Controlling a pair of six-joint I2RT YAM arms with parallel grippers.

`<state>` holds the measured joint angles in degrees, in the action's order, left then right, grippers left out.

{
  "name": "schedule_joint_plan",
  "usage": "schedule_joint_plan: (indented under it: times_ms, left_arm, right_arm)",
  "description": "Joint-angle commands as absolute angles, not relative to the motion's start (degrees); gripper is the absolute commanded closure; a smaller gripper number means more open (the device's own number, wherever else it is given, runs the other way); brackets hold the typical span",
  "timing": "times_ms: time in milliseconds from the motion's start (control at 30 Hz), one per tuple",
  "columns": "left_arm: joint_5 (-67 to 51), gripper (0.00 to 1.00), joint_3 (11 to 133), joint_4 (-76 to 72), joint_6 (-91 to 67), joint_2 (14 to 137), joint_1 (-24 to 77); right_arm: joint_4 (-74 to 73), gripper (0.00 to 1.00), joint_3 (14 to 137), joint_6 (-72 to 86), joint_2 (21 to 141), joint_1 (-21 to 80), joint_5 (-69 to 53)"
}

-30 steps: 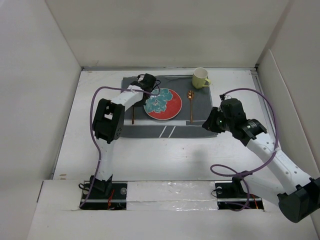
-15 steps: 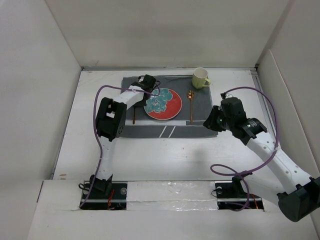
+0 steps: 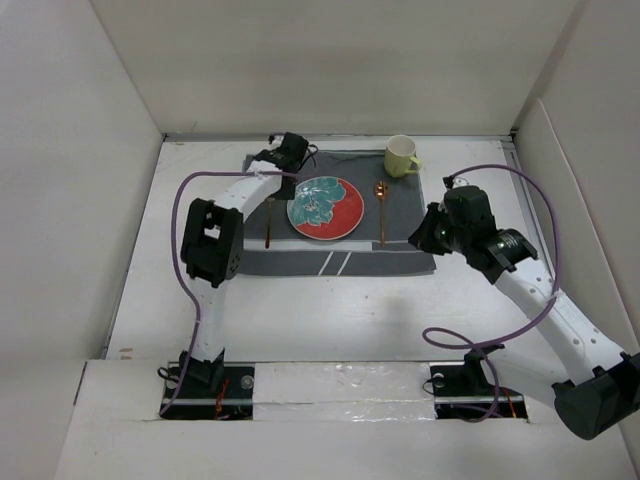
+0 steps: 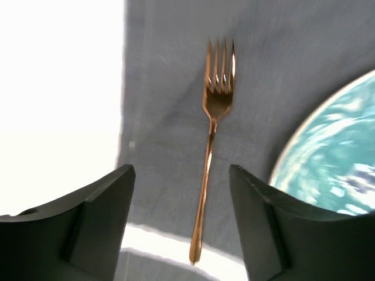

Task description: Set the dinner table for one person

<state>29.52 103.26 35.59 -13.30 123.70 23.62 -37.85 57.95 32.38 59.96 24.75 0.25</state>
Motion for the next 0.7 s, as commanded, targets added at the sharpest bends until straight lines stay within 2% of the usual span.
schedule_joint_plan:
  times_ms: [0, 33, 67, 100, 167, 200, 300, 333, 367, 400, 467, 500, 567, 667]
  left_arm:
    - [31.2, 0.43, 109.07, 37.7, -16.43, 111.46, 23.55]
    - [30.68, 0.73, 109.25, 37.62, -16.87, 109.71, 23.55]
    - [29.98, 0.92, 109.07, 37.44, -17.4, 105.95, 23.55]
    - [29.19, 1.0, 108.72, 37.18, -17.92, 103.91, 23.55]
    - [24.98, 1.0, 105.93, 35.17, -19.42, 96.99, 23.55]
    - [23.39, 1.0, 104.78, 34.46, -19.95, 94.51, 23.55]
    - [18.99, 0.76, 99.24, 31.47, -21.97, 84.14, 23.55]
    - [16.81, 0.62, 97.75, 30.59, -22.23, 81.94, 23.55]
    - [16.09, 0.58, 95.39, 29.37, -22.85, 77.22, 23.55]
    - [15.74, 0.55, 94.75, 29.27, -23.2, 75.25, 24.25]
    - [15.47, 0.47, 93.08, 28.57, -23.99, 69.54, 24.26]
    - [15.82, 0.44, 92.64, 28.48, -23.99, 67.69, 24.26]
    - [18.1, 0.38, 90.02, 27.6, -24.08, 61.46, 23.65]
    - [19.07, 0.34, 88.25, 28.73, -24.17, 59.68, 23.12]
  right_arm:
    - [-35.86, 1.0, 65.03, 30.76, 61.08, 24.35, -1.93]
    - [-35.77, 1.0, 66.17, 30.76, 61.35, 24.35, -2.37]
    - [-35.95, 1.0, 67.57, 30.76, 61.43, 24.35, -2.9]
    - [-36.21, 1.0, 70.72, 30.85, 61.61, 24.35, -3.16]
    - [-37.79, 0.98, 74.77, 31.02, 61.79, 24.95, -3.78]
    - [-38.31, 0.91, 76.71, 31.11, 61.61, 24.96, -3.78]
    - [-38.67, 0.85, 84.44, 32.77, 59.86, 24.96, -1.94]
    - [-38.15, 0.83, 87.33, 33.48, 59.24, 24.96, -0.89]
    - [-37.8, 0.81, 88.41, 34.27, 58.54, 24.96, 2.25]
    - [-37.27, 0.72, 89.29, 35.67, 57.84, 24.44, 3.33]
    - [-35.16, 0.62, 90.61, 36.65, 55.38, 23.65, 6.41]
    - [-34.46, 0.53, 90.35, 37.09, 54.41, 22.77, 7.46]
    - [-32.09, 0.44, 87.82, 37.0, 51.43, 21.19, 12.27]
    - [-32.16, 0.4, 86.32, 36.57, 51.24, 19.26, 12.48]
